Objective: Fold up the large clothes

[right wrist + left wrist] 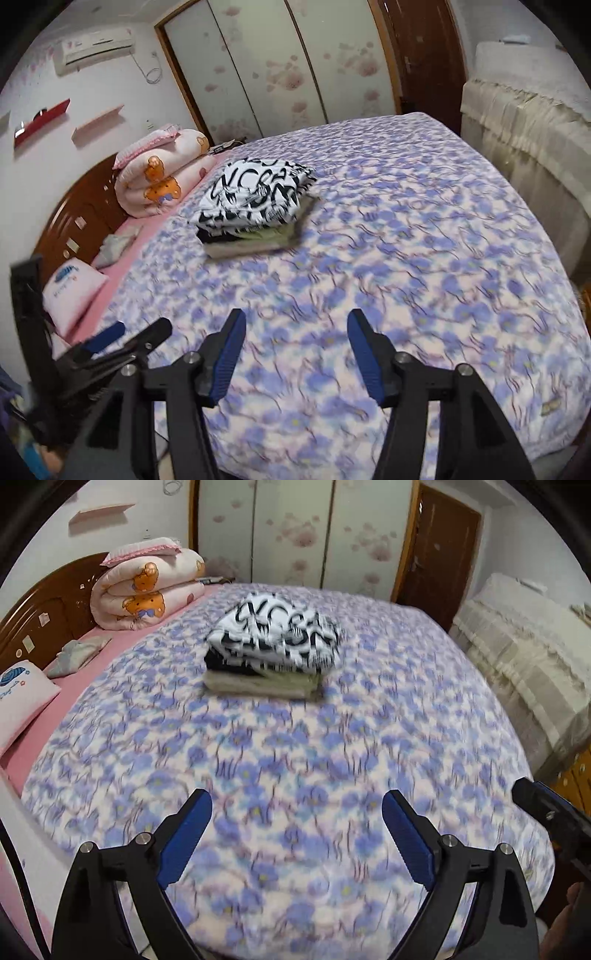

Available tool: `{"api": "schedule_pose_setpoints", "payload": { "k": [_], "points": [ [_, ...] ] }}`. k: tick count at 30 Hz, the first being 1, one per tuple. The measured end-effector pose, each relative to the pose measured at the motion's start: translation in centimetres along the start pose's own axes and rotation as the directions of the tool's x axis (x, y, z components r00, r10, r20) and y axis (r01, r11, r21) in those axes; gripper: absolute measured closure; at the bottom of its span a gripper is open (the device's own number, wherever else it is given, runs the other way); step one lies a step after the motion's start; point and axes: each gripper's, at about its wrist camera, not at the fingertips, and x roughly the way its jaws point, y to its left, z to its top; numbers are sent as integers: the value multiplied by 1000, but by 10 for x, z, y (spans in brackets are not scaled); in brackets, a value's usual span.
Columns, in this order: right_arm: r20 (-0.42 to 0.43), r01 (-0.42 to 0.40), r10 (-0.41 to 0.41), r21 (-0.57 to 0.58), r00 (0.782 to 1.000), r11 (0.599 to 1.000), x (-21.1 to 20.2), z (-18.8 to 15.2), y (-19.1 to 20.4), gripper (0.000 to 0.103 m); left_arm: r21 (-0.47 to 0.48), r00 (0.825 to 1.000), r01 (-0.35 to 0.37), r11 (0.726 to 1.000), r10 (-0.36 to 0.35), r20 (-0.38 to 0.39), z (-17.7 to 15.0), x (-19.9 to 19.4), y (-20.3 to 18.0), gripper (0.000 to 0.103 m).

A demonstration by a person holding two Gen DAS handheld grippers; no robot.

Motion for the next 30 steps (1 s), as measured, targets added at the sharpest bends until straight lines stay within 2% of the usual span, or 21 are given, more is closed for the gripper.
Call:
{"api": "schedule_pose_setpoints", "payload": {
  "k": [5, 9, 17, 30],
  "points": [
    [-50, 41, -40, 21, 998, 999, 2, -45, -8, 45, 45, 999, -42, 998, 43, -23, -42, -2, -15, 10],
    [-50, 105, -106, -11, 993, 994, 4, -64, -7, 45, 54, 999, -3, 999, 5, -44, -59, 1, -29, 10],
    [-39, 120, -119, 12, 992, 993, 5, -69, -20, 45, 78, 999, -10, 997, 13, -38, -65, 6, -49, 10],
    [-49, 127, -125, 25, 991, 992, 11, -69, -29, 45, 47, 997, -6, 999, 10, -80, -65, 20, -54, 10]
  ]
}}
